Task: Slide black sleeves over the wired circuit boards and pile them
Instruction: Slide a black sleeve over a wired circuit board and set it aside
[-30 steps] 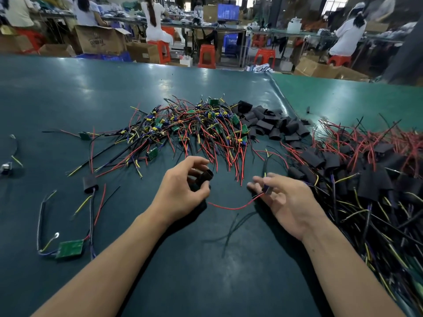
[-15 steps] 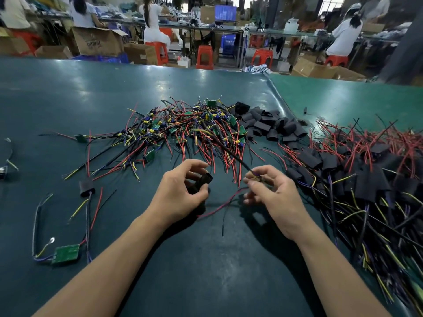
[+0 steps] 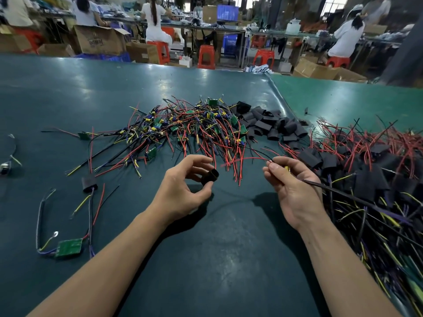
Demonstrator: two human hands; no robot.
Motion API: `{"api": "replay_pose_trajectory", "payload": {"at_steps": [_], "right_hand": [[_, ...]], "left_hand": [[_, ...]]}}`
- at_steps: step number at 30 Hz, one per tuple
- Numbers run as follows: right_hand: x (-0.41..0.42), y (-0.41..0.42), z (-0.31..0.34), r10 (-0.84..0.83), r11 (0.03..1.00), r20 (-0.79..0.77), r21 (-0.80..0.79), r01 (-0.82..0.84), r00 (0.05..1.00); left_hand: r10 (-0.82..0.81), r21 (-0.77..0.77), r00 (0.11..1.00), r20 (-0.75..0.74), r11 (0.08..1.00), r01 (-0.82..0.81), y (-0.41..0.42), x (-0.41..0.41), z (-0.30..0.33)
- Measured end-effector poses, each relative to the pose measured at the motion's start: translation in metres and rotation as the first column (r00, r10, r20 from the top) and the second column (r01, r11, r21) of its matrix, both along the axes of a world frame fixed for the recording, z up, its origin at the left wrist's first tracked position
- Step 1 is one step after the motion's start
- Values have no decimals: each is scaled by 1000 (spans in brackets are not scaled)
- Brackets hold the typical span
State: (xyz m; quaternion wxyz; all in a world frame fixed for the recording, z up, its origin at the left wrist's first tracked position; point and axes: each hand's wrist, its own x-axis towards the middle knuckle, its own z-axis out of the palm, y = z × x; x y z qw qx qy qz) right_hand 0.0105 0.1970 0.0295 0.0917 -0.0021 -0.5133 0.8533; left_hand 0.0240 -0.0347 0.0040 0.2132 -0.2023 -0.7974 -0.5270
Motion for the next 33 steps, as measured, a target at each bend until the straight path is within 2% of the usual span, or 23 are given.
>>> {"api": "replay_pose_trajectory", "payload": {"at_steps": [9,17,24,33], "right_hand": [[-3,-2,-9,-140,938,-129,299,173,982],[-4,1,-10,-171,921,-168,322,218,971],[2,0,-9,-38,869,-224,473,142,974],[5,-3,-8,-2,865,-248,485,126,969]], "left_hand": [[15,-7,999,-49,1000,-15,1,-2,1],[37,6,998,-51,999,-37,2,-3,0],[114,34,993,-37,993,-113,2,-5,-1],[168,31,986,1,985,-168,0,-7,-4]]}}
